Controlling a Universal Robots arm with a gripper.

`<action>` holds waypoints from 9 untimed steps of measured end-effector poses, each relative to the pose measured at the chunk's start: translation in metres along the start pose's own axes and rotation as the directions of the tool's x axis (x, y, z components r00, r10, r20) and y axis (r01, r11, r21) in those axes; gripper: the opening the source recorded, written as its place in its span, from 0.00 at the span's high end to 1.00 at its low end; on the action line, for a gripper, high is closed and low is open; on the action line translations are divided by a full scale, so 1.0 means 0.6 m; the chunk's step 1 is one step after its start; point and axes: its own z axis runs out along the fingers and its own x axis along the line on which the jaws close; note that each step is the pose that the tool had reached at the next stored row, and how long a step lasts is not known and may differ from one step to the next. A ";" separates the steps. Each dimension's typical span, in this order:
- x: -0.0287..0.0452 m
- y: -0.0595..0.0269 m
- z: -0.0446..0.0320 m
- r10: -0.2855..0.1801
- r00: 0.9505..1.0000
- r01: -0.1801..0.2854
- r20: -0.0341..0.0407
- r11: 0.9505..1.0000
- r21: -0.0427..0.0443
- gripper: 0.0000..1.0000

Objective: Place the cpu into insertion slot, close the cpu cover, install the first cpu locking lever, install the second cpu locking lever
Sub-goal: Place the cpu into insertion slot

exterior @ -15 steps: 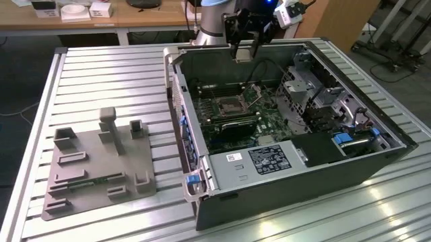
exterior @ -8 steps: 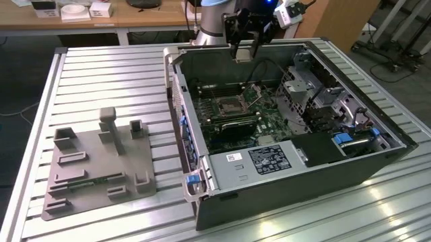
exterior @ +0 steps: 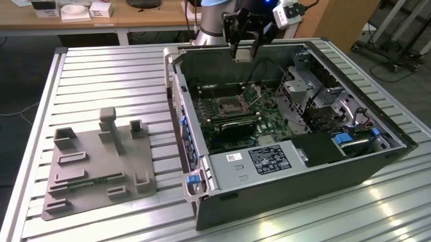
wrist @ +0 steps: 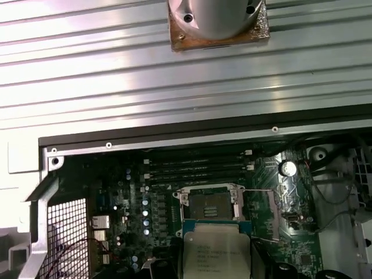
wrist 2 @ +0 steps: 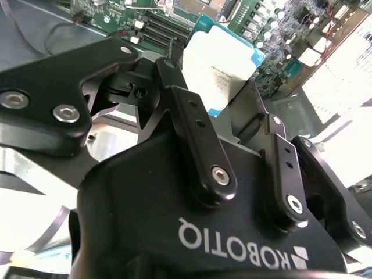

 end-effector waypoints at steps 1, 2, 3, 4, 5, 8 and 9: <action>0.000 0.000 0.000 0.012 1.000 -0.012 0.001 1.000 0.000 0.45; 0.000 0.000 0.000 0.022 1.000 -0.022 0.002 1.000 0.000 0.45; 0.001 0.000 0.000 0.031 1.000 -0.030 0.003 1.000 -0.001 0.45; 0.002 0.000 0.000 0.035 0.999 -0.035 0.003 0.999 -0.001 0.45; 0.002 0.000 0.000 0.036 0.999 -0.036 0.003 0.999 -0.001 0.45; 0.002 0.000 0.000 0.037 0.999 -0.037 0.003 0.999 -0.001 0.45; 0.002 0.000 0.000 0.037 0.999 -0.037 0.003 0.999 -0.001 0.45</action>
